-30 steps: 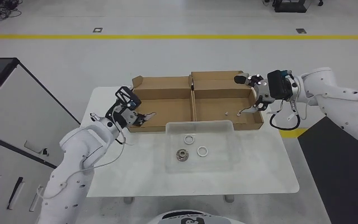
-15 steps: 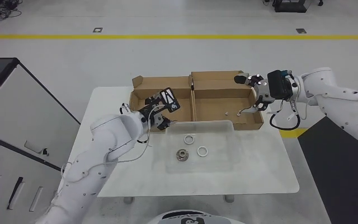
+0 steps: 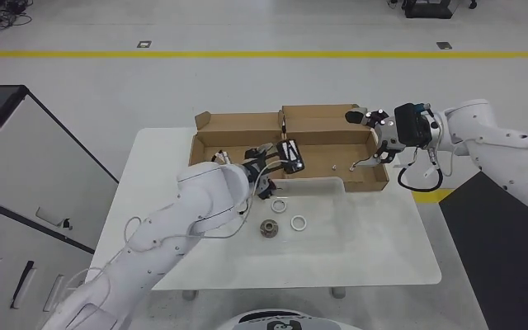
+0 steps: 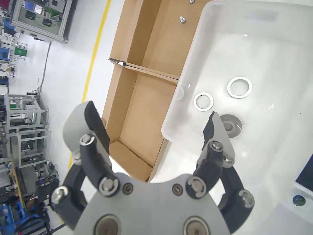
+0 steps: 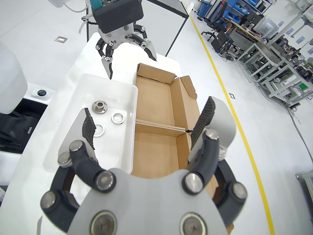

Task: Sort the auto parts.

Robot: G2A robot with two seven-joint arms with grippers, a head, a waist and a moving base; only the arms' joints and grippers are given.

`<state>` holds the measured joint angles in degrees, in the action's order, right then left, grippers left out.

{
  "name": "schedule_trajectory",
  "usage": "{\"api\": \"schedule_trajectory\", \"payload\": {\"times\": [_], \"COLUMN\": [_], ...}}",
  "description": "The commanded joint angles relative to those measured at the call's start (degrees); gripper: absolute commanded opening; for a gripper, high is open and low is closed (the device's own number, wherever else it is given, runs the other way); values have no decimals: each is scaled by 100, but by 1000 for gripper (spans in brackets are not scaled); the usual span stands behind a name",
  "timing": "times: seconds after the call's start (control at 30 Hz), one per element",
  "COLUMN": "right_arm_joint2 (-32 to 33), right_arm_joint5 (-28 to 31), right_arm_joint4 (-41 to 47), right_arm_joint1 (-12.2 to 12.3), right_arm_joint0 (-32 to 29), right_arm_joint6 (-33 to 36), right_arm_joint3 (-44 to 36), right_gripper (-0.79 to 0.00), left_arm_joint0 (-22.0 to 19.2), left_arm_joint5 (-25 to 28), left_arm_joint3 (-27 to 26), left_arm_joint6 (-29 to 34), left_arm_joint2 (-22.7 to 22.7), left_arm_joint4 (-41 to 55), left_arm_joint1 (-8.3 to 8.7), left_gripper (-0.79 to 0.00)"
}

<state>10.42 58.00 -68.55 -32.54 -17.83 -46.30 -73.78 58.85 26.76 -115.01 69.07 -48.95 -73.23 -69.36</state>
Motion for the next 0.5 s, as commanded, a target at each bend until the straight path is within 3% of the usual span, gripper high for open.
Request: {"api": "schedule_trajectory", "payload": {"times": [0.0, 0.47], "right_arm_joint2": [0, 0], "right_arm_joint5": [0, 0], "right_arm_joint4": [0, 0], "right_arm_joint1": [0, 0], "right_arm_joint0": [0, 0], "right_arm_joint6": [0, 0], "right_arm_joint3": [0, 0], "right_gripper": [0, 0], "left_arm_joint0": [-117, -1086], "left_arm_joint5": [-49, -485], "left_arm_joint3": [20, 641], "left_arm_joint6": [151, 676], "left_arm_joint2": [131, 987], "left_arm_joint4": [106, 1310], "left_arm_joint1": [-38, -414], "left_gripper": [0, 0]}}
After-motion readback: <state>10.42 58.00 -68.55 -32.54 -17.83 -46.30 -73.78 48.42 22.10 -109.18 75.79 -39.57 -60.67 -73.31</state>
